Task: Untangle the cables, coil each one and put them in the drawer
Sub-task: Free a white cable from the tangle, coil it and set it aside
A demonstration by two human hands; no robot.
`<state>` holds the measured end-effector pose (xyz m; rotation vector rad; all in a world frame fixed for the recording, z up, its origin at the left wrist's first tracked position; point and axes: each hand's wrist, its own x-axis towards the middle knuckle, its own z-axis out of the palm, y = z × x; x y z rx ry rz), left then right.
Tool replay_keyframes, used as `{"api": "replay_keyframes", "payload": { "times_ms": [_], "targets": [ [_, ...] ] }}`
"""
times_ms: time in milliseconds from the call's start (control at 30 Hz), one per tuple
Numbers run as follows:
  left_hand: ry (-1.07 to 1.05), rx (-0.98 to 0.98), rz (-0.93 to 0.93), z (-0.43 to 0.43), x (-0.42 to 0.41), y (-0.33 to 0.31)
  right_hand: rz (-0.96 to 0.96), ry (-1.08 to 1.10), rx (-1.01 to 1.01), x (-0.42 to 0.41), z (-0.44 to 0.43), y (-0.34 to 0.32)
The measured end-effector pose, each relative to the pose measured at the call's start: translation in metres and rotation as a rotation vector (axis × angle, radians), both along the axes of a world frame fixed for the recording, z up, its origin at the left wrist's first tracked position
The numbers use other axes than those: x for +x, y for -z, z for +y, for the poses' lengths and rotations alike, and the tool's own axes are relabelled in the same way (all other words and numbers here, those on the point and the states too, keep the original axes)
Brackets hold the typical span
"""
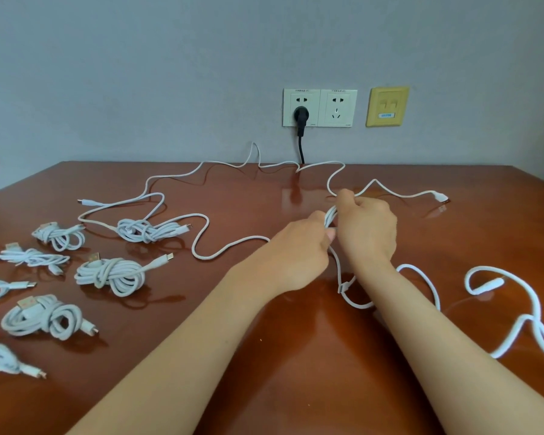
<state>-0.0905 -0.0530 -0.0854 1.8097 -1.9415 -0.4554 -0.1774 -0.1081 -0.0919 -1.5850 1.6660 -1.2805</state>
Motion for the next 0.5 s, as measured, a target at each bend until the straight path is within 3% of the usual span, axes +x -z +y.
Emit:
{"api": "replay_keyframes", "payload": {
  "times_ms": [233,433,500],
  "targets": [
    [0.008,-0.044,0.07,-0.005,0.011,0.002,0.027,-0.246,0.113,-0.013,-0.013,-0.009],
    [0.182,0.024,0.603,-0.004,0.022,0.0,-0.567,-0.699,0.422,-0.025,-0.018,-0.013],
    [0.191,-0.013,0.73,-0.005,0.024,-0.002,-0.532,-0.772,0.418,-0.022,-0.016,-0.01]
  ]
}}
